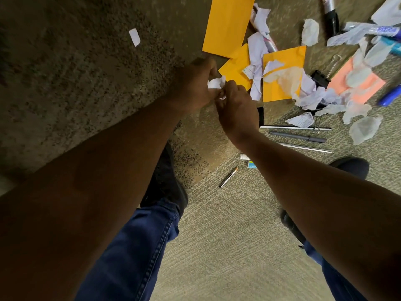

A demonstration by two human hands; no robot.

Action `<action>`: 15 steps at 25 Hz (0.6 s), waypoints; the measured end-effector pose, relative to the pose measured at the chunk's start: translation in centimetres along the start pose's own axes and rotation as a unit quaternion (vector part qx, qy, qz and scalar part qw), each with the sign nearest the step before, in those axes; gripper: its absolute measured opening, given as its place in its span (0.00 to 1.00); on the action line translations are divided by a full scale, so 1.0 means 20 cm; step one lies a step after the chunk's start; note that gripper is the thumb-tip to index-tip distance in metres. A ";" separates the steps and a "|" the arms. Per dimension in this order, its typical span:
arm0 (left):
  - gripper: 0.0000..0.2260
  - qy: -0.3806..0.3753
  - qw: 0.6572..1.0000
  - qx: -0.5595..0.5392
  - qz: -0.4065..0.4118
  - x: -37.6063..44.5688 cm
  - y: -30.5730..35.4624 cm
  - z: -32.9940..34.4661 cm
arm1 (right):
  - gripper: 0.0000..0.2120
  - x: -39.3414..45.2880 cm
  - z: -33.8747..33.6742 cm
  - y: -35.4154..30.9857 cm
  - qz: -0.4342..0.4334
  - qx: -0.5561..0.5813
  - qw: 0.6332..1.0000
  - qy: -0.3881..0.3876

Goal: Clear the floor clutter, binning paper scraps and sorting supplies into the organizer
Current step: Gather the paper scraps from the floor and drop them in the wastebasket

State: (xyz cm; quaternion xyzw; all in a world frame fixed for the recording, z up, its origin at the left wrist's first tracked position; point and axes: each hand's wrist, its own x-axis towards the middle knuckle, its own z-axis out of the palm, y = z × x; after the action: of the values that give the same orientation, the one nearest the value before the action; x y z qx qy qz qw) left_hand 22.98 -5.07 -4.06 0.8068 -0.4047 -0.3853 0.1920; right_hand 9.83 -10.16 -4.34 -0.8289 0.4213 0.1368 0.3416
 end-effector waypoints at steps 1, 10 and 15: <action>0.16 -0.004 1.000 -0.002 0.019 0.00 0.00 0.01 | 0.11 0.00 0.00 0.01 -0.005 -0.002 1.000 -0.002; 0.11 0.084 0.992 0.059 -0.069 -0.03 -0.03 -0.11 | 0.06 -0.06 -0.05 0.01 0.055 0.056 0.997 -0.002; 0.11 0.223 0.922 0.018 -0.317 0.02 -0.31 -0.33 | 0.12 -0.12 -0.07 -0.01 0.082 0.119 0.989 -0.023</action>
State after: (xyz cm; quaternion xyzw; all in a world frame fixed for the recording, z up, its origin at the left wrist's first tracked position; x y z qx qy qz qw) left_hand 31.50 -1.66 -3.98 0.9611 -0.0817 -0.2291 0.1309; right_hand 8.43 -9.66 -2.06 -0.7419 0.4930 0.1319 0.4348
